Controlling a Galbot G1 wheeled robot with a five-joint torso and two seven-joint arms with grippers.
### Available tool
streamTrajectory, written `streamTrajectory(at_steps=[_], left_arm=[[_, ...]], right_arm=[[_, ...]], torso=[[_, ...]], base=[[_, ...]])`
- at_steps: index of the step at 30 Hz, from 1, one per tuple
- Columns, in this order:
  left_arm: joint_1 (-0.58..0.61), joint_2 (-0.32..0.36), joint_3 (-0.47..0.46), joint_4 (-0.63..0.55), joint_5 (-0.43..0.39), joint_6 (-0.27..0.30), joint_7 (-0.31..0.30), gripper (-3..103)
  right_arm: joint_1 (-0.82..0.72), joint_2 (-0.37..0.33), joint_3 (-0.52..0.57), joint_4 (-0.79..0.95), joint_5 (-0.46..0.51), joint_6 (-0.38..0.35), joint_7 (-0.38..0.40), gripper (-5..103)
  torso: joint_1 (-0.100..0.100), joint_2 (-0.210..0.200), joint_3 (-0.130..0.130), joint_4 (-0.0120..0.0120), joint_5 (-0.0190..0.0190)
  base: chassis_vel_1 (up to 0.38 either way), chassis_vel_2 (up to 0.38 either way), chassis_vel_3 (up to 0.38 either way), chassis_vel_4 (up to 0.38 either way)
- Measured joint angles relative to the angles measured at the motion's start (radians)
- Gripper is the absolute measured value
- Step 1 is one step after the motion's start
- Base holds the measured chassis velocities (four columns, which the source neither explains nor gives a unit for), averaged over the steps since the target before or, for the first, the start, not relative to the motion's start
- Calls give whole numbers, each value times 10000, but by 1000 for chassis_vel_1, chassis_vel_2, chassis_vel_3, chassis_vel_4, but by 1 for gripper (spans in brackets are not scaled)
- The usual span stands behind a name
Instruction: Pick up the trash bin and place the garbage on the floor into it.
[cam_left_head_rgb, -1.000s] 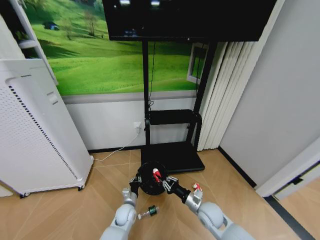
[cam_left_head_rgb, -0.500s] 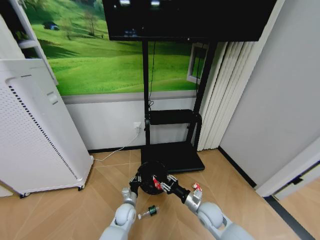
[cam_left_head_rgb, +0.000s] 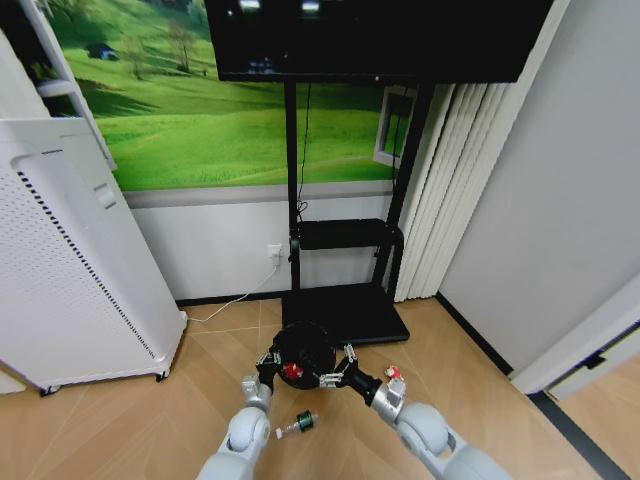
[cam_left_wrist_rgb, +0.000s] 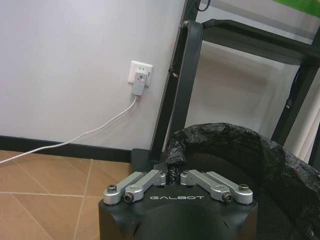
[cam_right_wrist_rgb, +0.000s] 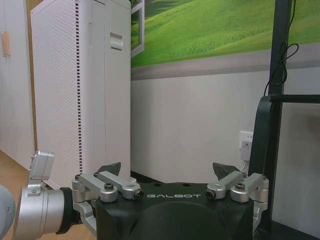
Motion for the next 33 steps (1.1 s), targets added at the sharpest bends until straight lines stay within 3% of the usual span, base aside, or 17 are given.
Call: streamTrajectory(at_steps=[33], left_arm=[[-61,-35,-16,78,-36,-3,-5,7]], right_arm=[[184,-59,20,-208,-18,99,-108,100]], torso=[[0,0,0,0,1]], base=[[0,0,0,0]])
